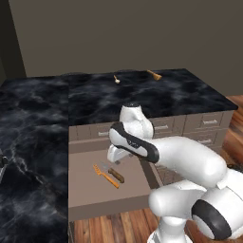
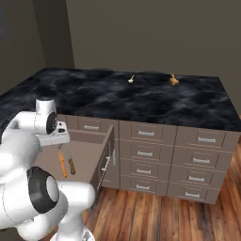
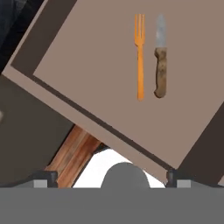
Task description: Pick up the metallic utensils from the counter and place them in the open drawer. Make sure not to pick up any wooden utensils.
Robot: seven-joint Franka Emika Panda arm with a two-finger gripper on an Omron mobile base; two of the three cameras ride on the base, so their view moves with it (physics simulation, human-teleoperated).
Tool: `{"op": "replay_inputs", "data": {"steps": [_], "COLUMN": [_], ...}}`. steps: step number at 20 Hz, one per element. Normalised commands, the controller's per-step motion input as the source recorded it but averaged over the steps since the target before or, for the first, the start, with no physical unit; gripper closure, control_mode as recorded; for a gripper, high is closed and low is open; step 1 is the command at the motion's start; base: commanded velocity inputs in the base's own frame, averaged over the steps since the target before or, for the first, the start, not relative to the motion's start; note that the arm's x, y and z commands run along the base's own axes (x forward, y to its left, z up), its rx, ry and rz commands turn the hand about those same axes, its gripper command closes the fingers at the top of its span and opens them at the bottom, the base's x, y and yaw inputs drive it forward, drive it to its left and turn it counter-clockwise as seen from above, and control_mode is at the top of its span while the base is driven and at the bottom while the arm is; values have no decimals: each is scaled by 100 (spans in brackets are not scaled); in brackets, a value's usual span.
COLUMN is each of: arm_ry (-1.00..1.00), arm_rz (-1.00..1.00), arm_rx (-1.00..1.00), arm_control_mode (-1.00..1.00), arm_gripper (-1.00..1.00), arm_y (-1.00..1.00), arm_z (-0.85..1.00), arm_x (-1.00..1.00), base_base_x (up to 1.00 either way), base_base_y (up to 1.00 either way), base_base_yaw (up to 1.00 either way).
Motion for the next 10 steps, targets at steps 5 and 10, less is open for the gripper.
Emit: {"op": "replay_inputs", "data": {"steps": [5, 10], "arm_ry": [0, 0], "arm_rz": [0, 0], "arm_rx": [0, 0], "arm_control_mode": [-100, -100], "arm_gripper": [-100, -100], "arm_y": [-57, -44], "arm_z": [74, 67], "arm_x": [-57, -58], "base_base_x": [0, 0], "base_base_y": [0, 0], "base_base_yaw": [0, 0]}}
